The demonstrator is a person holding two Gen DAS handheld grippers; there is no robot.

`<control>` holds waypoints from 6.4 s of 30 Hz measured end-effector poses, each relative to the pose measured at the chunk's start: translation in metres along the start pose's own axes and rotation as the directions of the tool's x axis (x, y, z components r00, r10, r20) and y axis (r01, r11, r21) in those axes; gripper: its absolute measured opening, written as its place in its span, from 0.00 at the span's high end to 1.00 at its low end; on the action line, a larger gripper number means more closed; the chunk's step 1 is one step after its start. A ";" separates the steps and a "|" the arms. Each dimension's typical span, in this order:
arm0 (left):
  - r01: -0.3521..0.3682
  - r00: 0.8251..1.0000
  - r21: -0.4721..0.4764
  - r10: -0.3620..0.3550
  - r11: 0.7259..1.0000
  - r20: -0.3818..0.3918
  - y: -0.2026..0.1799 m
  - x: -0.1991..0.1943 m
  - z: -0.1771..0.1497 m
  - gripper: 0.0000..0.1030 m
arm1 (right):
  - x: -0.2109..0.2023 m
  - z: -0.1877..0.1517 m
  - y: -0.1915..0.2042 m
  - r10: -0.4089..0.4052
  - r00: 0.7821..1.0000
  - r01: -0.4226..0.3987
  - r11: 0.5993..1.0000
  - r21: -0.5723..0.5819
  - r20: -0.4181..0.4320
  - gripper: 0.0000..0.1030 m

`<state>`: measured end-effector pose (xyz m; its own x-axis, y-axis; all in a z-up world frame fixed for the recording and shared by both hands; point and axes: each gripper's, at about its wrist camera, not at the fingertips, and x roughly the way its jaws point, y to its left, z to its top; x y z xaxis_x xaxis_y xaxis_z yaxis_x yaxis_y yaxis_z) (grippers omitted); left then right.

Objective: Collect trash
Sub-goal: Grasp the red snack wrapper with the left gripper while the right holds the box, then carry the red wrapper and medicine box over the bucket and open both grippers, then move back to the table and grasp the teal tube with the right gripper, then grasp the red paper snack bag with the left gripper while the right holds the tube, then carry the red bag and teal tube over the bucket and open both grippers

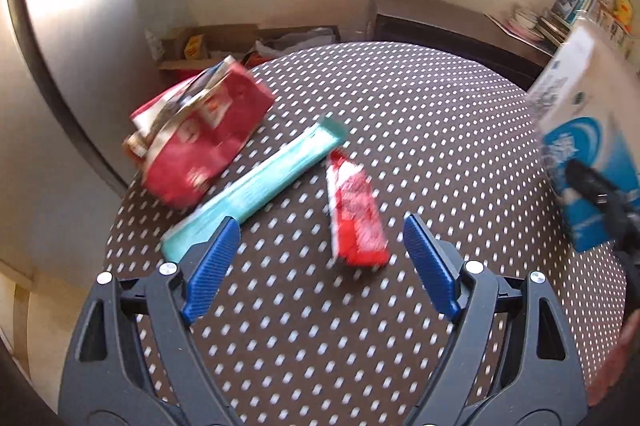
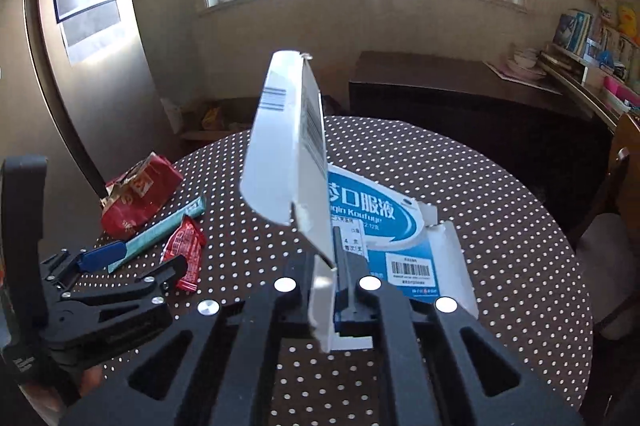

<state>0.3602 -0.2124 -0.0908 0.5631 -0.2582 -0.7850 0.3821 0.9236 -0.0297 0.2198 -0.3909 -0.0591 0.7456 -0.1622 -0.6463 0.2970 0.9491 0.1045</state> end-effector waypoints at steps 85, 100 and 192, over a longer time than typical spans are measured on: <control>-0.568 0.806 -0.553 0.548 0.609 -0.225 0.424 -0.144 -0.241 0.25 | 0.032 -0.131 0.558 0.437 0.796 -0.590 0.714 -0.377 -0.419 0.20; -0.494 0.843 -0.559 0.524 0.666 -0.120 0.372 -0.164 -0.217 0.25 | -0.003 -0.109 0.487 0.455 0.806 -0.585 0.711 -0.389 -0.379 0.20; -0.206 0.947 -0.347 0.275 0.915 0.164 0.230 -0.129 -0.060 0.84 | -0.036 0.021 0.259 0.378 0.921 -0.388 0.913 -0.129 -0.096 0.94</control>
<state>0.3316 0.0507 -0.0335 0.7587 -0.0370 -0.6504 -0.0204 0.9965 -0.0805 0.2822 -0.1443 0.0070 0.7417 0.2352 -0.6282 -0.0951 0.9639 0.2487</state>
